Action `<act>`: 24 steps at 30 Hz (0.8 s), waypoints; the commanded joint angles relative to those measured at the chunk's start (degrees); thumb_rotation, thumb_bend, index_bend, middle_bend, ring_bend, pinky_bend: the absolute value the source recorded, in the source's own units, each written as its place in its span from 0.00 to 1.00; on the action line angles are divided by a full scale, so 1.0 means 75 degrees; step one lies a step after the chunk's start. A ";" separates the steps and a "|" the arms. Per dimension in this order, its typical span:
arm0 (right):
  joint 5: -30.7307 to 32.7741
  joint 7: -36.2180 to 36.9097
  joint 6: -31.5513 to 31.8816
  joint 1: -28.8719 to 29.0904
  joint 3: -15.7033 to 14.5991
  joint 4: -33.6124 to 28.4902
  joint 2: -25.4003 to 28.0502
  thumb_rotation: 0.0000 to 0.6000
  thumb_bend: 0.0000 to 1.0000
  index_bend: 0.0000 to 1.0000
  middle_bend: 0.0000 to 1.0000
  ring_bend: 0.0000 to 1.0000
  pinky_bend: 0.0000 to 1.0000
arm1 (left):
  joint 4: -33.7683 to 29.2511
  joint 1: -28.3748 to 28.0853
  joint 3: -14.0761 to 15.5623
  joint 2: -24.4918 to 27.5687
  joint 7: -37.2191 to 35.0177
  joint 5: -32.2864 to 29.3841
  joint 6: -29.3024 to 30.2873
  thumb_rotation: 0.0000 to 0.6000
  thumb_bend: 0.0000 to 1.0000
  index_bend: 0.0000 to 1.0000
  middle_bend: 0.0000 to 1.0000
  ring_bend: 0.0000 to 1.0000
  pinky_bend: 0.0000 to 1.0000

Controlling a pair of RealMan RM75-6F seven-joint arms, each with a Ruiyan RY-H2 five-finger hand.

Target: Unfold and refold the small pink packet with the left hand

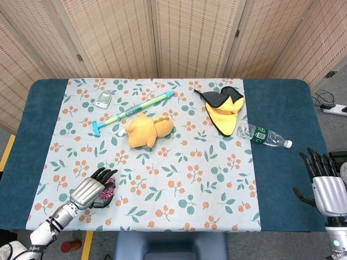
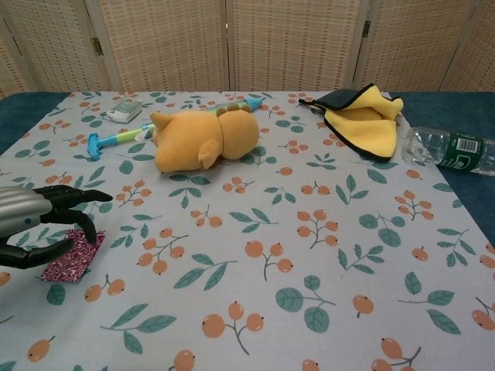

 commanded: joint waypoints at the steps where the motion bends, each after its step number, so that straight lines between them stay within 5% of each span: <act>1: 0.0016 0.0002 0.0012 -0.0014 0.0003 0.0015 -0.0004 1.00 0.25 0.00 0.00 0.00 0.00 | 0.0194 -0.0004 0.0043 -0.0103 0.0075 -0.0024 -0.0032 0.18 0.53 0.35 0.00 0.00 0.00; 24: 0.0113 -0.0102 -0.0099 0.0023 0.0037 -0.0068 0.0009 1.00 0.25 0.00 0.00 0.00 0.00 | 0.0662 0.0109 0.0168 -0.0374 0.0275 -0.0472 -0.0145 0.18 0.53 0.36 0.00 0.00 0.00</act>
